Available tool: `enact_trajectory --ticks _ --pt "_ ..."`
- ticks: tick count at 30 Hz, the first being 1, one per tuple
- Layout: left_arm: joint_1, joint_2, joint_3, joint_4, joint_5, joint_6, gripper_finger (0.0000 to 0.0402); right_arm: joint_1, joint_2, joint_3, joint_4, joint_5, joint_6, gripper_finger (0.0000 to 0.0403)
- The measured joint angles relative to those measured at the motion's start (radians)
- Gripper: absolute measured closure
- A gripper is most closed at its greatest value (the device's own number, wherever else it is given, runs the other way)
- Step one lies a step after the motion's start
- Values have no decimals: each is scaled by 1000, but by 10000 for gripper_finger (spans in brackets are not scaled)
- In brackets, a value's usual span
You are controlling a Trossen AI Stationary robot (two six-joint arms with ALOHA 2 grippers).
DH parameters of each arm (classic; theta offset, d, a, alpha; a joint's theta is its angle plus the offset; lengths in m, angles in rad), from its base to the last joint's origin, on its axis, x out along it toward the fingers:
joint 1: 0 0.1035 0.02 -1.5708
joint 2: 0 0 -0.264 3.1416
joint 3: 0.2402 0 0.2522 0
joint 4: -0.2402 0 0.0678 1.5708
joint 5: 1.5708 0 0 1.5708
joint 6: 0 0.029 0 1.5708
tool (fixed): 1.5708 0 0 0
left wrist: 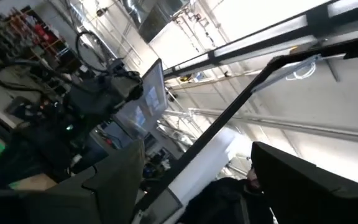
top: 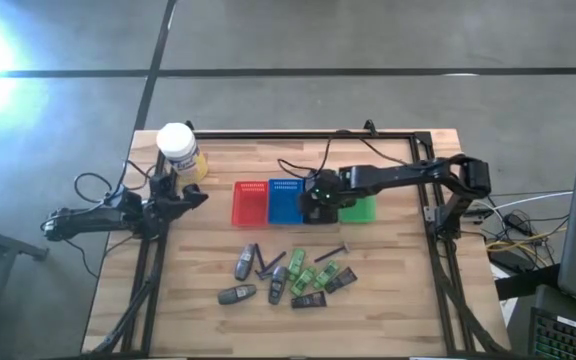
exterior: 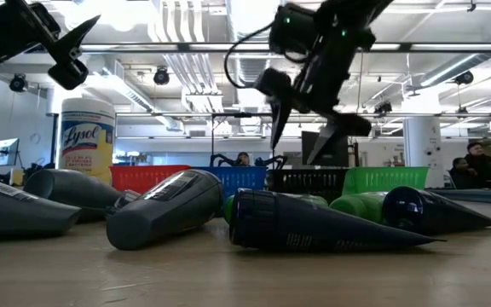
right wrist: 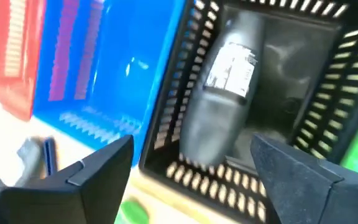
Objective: Pick & Place Travel size toiletries
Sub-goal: Put the gray deodorant into the black bin
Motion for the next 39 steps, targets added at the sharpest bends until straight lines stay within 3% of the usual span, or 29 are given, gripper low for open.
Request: enact_trajectory --ticks 2,6,10,15,22,30,39 --pt "0 1 0 -1 -27 4 101 13 -7 30 -85 0 -55 75" --pt "0 2 0 -8 -227 7 101 57 -7 93 -197 0 -171 67" --pt "0 6 5 -113 -259 7 103 136 -8 140 -207 -33 -317 64" --pt "-1 20 34 -435 -133 -39 107 241 -3 179 -229 -113 -460 76" --pt "-6 112 107 -598 155 -138 113 289 -4 181 -331 -112 -330 100" --pt "-87 407 310 -982 119 -167 140 290 -4 146 -390 -99 -426 113" --pt "-299 816 511 -989 15 -278 107 349 -11 114 -565 39 -410 75"
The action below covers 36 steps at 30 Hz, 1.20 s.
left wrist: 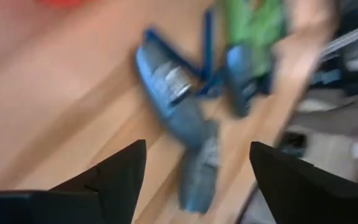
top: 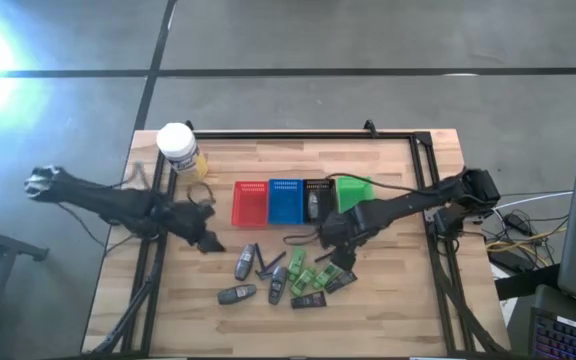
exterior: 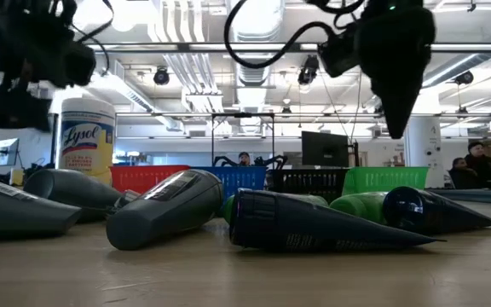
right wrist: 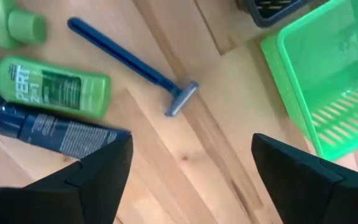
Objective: Pick & Place Travel size toiletries
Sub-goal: Put the gray deodorant into the black bin
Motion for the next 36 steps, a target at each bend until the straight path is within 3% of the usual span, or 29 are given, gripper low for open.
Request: enact_trajectory --ticks 8,16,28,36 --pt "-110 319 97 -1 -80 -157 81 43 -14 -13 -19 38 61 43" --pt "-115 502 227 19 -91 -162 85 52 -48 -39 -43 71 33 49" --pt "-114 700 298 29 -119 -180 85 54 -197 -218 41 94 156 42" --pt "-114 732 309 28 -127 -169 85 54 -233 -260 143 90 192 53"
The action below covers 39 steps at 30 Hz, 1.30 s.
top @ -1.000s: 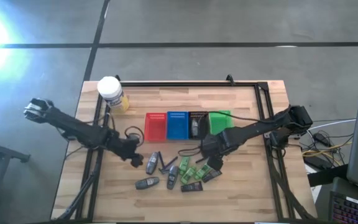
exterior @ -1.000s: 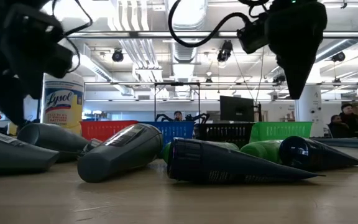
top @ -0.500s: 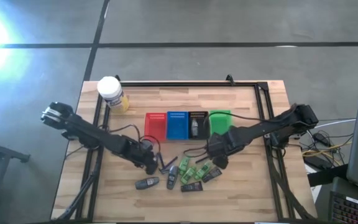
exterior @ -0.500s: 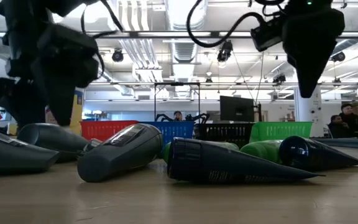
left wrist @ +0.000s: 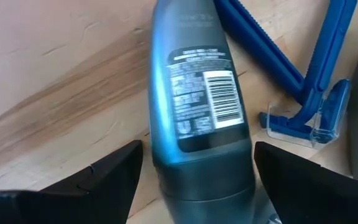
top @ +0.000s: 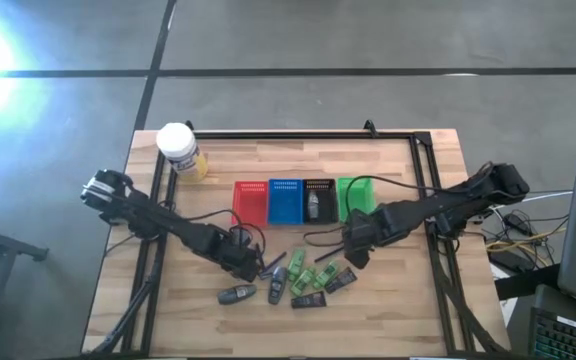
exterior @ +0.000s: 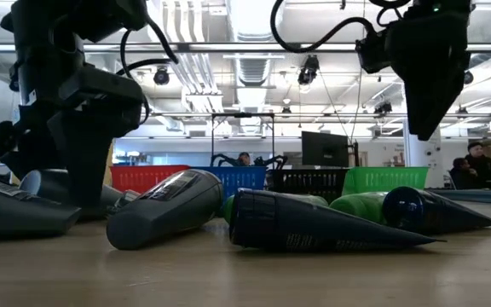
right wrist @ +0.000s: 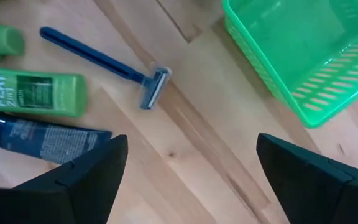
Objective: Pick & Place Travel size toiletries
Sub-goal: Put the gray deodorant into the black bin
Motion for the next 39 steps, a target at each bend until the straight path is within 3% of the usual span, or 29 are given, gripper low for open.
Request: enact_trajectory --ticks 4,13,18,21,27,30,34,39 --pt "1 4 -1 -6 -1 20 100 0 0 -2 34 1 6 61" --pt "1 0 -4 -25 -3 78 190 0 0 -17 146 -2 60 91" --pt "-8 -36 28 -41 -26 194 190 0 0 3 224 -62 62 103" --pt "-30 -92 77 -59 -122 314 190 -11 -7 22 276 -92 61 108" --pt "-115 -184 174 -58 -461 653 190 -66 -40 35 453 -168 58 114" --pt "-127 -192 214 -57 -575 808 190 -100 -57 29 592 -217 60 115" --pt "-110 -179 270 -43 -615 992 190 -126 -58 29 785 -256 60 103" --pt "-75 -153 304 -49 -611 1059 190 -131 -58 31 890 -264 76 75"
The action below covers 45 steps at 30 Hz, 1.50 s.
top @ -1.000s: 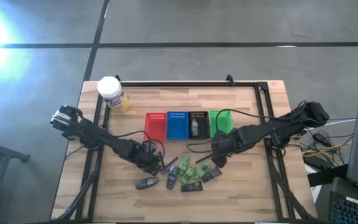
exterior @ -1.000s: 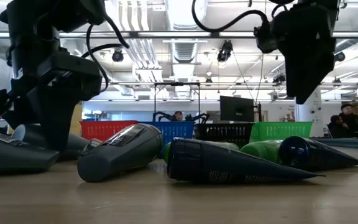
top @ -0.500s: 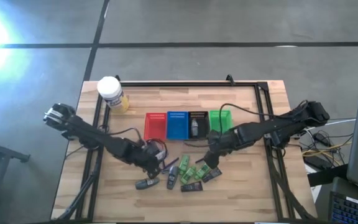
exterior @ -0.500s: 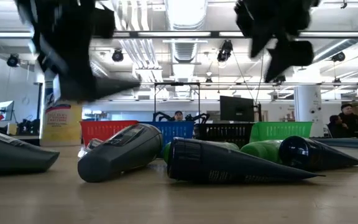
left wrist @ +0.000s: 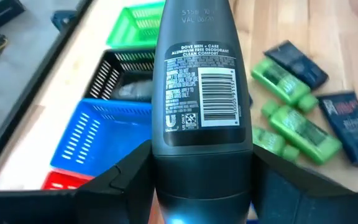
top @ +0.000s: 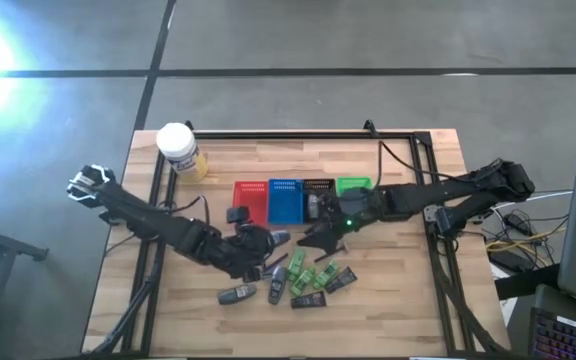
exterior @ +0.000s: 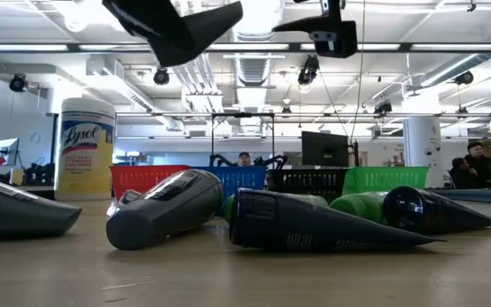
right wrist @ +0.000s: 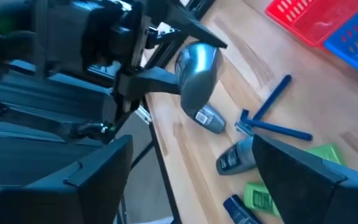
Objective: Pick & Place Travel size toiletries
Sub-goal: Put the gray deodorant into the black bin
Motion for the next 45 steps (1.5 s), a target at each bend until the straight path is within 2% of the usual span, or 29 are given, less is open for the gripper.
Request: enact_trajectory --ticks 6,10,18,26,45 --pt "10 2 9 108 1 84 190 0 7 1 15 28 13 42" --pt "17 2 9 157 2 112 190 0 23 2 48 49 31 38" --pt "35 5 7 182 35 134 190 -1 84 3 167 53 76 54" --pt "38 37 7 179 69 140 190 -5 102 2 166 53 98 72" --pt "68 57 7 206 64 187 190 -30 133 2 141 20 141 134"
